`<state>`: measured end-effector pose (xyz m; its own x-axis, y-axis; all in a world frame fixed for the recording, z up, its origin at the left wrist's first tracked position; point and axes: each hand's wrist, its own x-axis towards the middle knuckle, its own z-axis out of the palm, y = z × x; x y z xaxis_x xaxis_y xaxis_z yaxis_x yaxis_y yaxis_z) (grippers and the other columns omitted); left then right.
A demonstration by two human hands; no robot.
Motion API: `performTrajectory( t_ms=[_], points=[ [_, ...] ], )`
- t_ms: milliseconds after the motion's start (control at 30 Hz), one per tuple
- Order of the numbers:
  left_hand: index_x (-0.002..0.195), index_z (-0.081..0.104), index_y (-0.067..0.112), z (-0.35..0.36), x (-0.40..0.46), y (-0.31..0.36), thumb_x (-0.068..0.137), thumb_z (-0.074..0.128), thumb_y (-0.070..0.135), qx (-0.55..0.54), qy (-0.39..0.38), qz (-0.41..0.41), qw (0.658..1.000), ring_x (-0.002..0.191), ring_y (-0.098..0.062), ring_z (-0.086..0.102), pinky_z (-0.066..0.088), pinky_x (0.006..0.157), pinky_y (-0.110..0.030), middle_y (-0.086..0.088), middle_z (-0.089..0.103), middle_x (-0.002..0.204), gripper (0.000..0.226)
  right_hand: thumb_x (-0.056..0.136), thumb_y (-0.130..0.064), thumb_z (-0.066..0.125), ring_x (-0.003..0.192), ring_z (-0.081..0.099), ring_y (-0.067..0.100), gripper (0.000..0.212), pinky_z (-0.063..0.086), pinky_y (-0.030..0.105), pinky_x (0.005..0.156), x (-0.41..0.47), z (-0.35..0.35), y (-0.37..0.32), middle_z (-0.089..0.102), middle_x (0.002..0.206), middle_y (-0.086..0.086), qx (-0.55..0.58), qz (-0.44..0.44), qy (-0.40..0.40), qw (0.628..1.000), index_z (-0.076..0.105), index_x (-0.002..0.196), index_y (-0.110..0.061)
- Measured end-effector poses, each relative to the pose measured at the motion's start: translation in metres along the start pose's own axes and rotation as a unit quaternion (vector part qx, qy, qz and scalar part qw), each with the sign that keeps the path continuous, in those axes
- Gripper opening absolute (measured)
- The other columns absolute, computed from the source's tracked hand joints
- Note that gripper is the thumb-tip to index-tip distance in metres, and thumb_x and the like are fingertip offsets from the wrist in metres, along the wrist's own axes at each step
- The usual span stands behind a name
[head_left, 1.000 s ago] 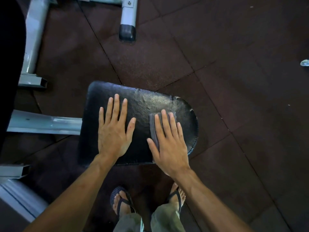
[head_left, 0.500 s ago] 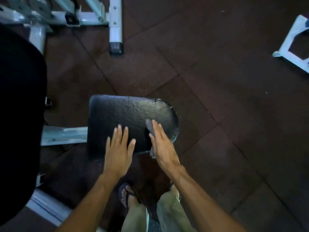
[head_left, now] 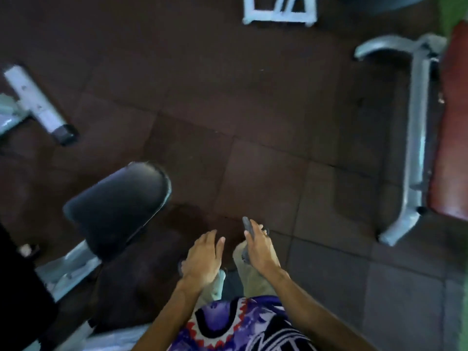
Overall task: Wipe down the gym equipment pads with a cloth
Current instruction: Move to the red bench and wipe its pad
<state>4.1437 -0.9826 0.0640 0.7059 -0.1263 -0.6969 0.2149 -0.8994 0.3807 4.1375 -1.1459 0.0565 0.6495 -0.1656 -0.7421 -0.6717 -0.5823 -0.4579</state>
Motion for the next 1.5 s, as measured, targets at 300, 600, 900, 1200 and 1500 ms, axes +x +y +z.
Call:
performTrajectory(
  t_ms=[300, 600, 900, 1200, 1500],
  points=[
    [0.146, 0.04, 0.018, -0.003, 0.056, 0.242, 0.104, 0.027, 0.047, 0.183, -0.051, 0.212, 0.959, 0.133, -0.024, 0.048, 0.041, 0.108, -0.04, -0.006, 0.05, 0.146, 0.053, 0.105, -0.032, 0.042, 0.125, 0.058, 0.018, 0.046, 0.047, 0.037, 0.105, -0.007, -0.173, 0.084, 0.056, 0.142, 0.002, 0.199, 0.02, 0.179, 0.963, 0.039, 0.149, -0.02],
    [0.144, 0.046, 0.019, 0.024, 0.102, 0.45, 0.103, 0.033, 0.048, 0.279, -0.089, 0.376, 0.879, 0.132, -0.024, 0.049, 0.041, 0.107, -0.04, -0.003, 0.052, 0.144, 0.051, 0.105, -0.025, 0.045, 0.103, 0.068, 0.017, 0.042, 0.052, 0.024, 0.089, 0.006, -0.306, 0.145, 0.063, 0.13, 0.006, 0.328, 0.078, 0.351, 0.874, 0.043, 0.145, -0.015],
    [0.145, 0.044, 0.021, 0.04, 0.185, 0.63, 0.104, 0.032, 0.046, 0.371, -0.146, 0.486, 0.778, 0.134, -0.022, 0.046, 0.036, 0.108, -0.037, 0.0, 0.05, 0.146, 0.05, 0.104, -0.023, 0.045, 0.077, 0.07, 0.007, 0.039, 0.049, 0.012, 0.072, 0.073, -0.432, 0.176, 0.071, 0.1, 0.007, 0.45, 0.159, 0.443, 0.759, 0.045, 0.143, -0.016],
    [0.144, 0.047, 0.02, 0.048, 0.253, 0.787, 0.103, 0.035, 0.045, 0.433, -0.151, 0.567, 0.684, 0.131, -0.024, 0.049, 0.038, 0.107, -0.039, -0.001, 0.053, 0.144, 0.049, 0.103, -0.026, 0.048, 0.125, 0.057, 0.02, 0.045, 0.042, 0.025, 0.102, 0.125, -0.535, 0.199, 0.06, 0.137, 0.008, 0.484, 0.244, 0.491, 0.682, 0.043, 0.147, -0.017],
    [0.143, 0.047, 0.019, 0.113, 0.283, 0.888, 0.103, 0.035, 0.044, 0.462, -0.184, 0.599, 0.628, 0.131, -0.024, 0.049, 0.037, 0.108, -0.04, -0.002, 0.053, 0.142, 0.049, 0.104, -0.022, 0.047, 0.124, 0.058, 0.022, 0.044, 0.04, 0.007, 0.09, 0.166, -0.605, 0.27, 0.058, 0.138, 0.01, 0.498, 0.273, 0.523, 0.636, 0.042, 0.147, -0.015]
  ],
)
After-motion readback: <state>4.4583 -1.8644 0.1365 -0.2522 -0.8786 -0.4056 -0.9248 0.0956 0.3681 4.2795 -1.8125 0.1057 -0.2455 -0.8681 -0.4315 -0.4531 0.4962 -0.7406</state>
